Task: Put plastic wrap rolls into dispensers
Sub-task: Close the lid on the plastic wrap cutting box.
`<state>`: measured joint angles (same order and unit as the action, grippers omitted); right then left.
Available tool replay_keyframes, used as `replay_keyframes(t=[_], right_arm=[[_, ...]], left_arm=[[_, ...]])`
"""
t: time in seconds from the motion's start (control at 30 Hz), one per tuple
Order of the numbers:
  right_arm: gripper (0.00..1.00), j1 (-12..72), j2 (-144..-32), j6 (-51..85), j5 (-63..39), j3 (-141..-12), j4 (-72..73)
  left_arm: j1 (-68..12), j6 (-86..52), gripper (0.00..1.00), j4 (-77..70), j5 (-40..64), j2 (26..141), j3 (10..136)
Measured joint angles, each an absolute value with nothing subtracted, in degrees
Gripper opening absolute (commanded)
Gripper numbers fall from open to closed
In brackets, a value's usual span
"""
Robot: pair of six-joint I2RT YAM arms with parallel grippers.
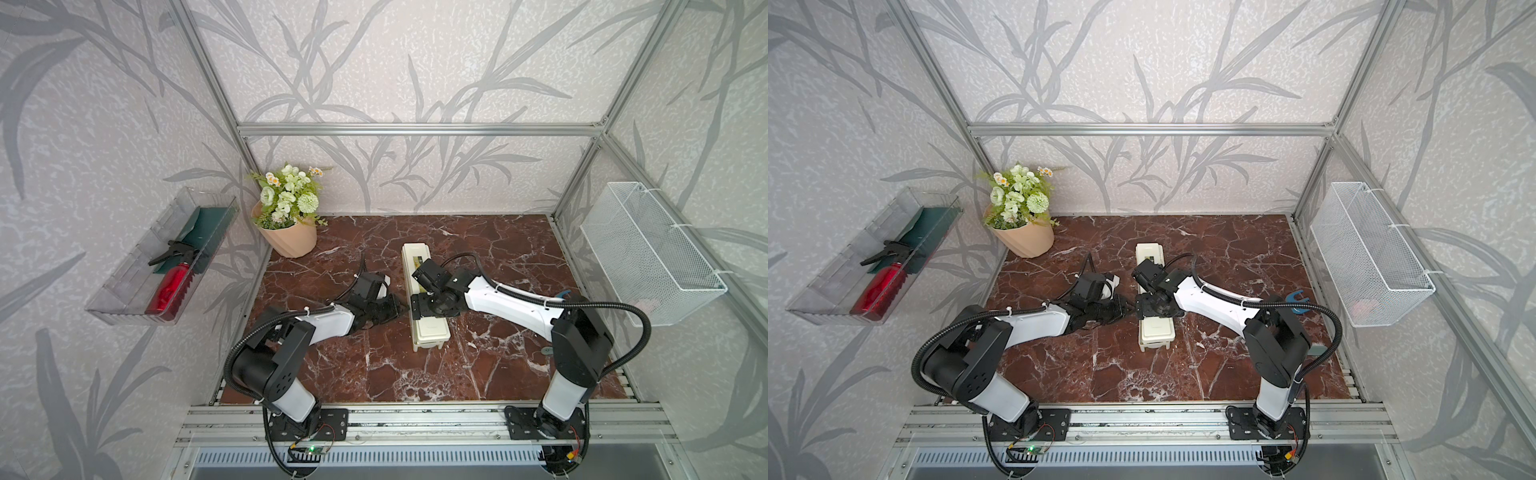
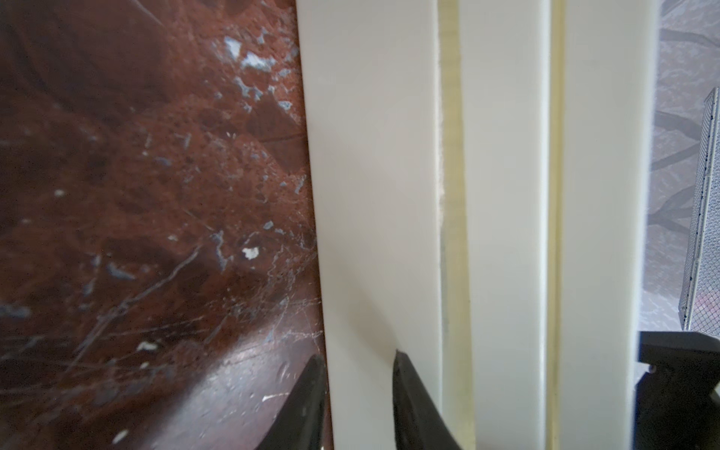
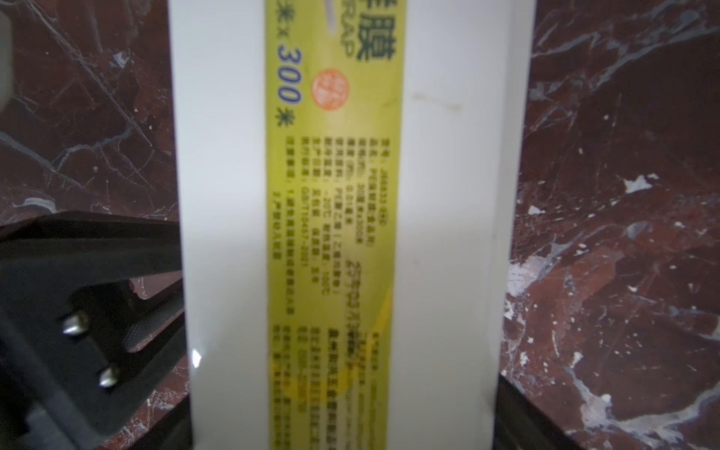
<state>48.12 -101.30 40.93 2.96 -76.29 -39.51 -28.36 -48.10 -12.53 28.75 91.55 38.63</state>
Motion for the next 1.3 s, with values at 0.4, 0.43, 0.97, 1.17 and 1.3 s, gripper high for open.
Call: replay_keyframes(t=[0.4, 0.43, 0.97, 1.17, 1.3], right_arm=[[0.94, 48.7, -101.4, 41.4, 3.0, -76.1, -39.2], [0.95, 48.8, -101.7, 41.5, 2.9, -76.2, -39.2], [0.99, 50.7, -104.0, 41.9, 2.4, -76.9, -42.0], [0.97, 50.7, -105.3, 42.1, 3.0, -79.6, -44.0], [0.97, 50.7, -106.6, 42.0, 3.6, -82.1, -45.2]], left_arm=[[-28.4, -48.1, 0.3, -12.5, 28.5, 91.5, 38.6], [-28.4, -48.1, 0.3, -12.5, 28.5, 91.5, 38.6], [-28.4, -47.7, 0.3, -11.8, 28.1, 91.7, 39.3], [-28.6, -46.4, 0.3, -9.1, 27.5, 91.0, 39.3], [-28.6, -46.0, 0.29, -7.4, 27.2, 90.1, 39.3]])
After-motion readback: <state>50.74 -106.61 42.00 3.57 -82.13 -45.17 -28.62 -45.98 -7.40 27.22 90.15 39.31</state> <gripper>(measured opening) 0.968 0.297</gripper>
